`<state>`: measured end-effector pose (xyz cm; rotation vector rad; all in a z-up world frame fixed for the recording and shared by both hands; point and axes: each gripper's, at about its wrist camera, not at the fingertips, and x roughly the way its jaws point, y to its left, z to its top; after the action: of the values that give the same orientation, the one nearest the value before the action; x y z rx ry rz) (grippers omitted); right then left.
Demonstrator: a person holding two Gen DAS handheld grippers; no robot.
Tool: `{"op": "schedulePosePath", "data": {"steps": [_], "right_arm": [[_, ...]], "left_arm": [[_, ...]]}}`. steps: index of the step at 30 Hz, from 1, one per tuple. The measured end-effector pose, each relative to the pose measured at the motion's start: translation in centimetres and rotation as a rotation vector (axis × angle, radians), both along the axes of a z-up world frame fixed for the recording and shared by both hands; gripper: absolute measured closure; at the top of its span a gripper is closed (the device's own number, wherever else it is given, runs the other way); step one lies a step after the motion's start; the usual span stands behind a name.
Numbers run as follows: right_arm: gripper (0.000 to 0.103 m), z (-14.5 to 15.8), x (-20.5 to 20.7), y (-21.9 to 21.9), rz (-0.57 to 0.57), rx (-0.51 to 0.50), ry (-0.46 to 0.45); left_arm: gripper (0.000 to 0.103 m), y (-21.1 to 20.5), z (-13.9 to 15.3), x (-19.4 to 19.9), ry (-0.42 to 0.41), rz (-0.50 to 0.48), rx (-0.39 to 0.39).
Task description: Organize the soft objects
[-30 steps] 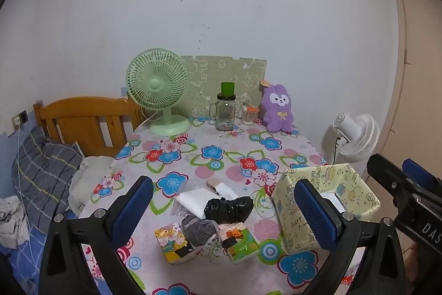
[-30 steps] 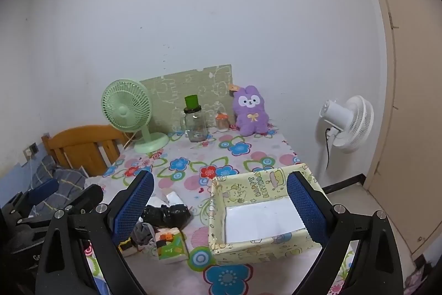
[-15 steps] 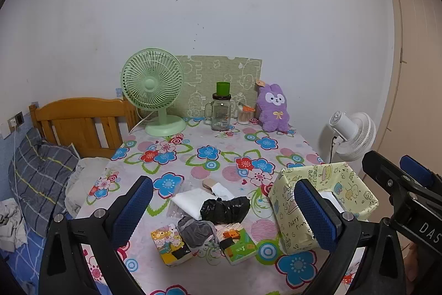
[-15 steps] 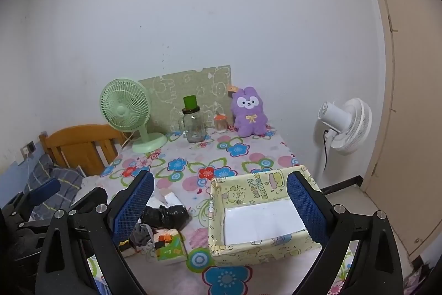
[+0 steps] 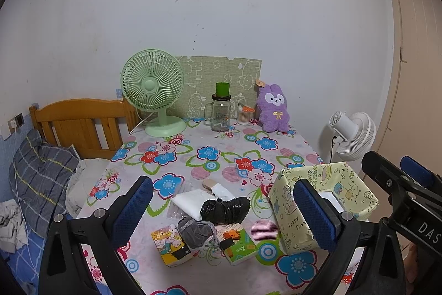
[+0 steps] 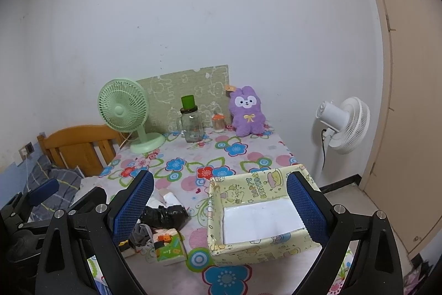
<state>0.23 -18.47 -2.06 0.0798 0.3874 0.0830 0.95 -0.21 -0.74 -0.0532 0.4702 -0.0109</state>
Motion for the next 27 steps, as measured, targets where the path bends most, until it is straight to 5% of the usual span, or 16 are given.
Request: {"op": "schedulePosePath", "data": {"steps": [27], "right_arm": [[0.004, 0.03, 0.00, 0.00, -0.002, 0.000, 0.002]], "left_arm": [[0.001, 0.37, 0.16, -0.09, -0.004, -0.001, 0.001]]}}
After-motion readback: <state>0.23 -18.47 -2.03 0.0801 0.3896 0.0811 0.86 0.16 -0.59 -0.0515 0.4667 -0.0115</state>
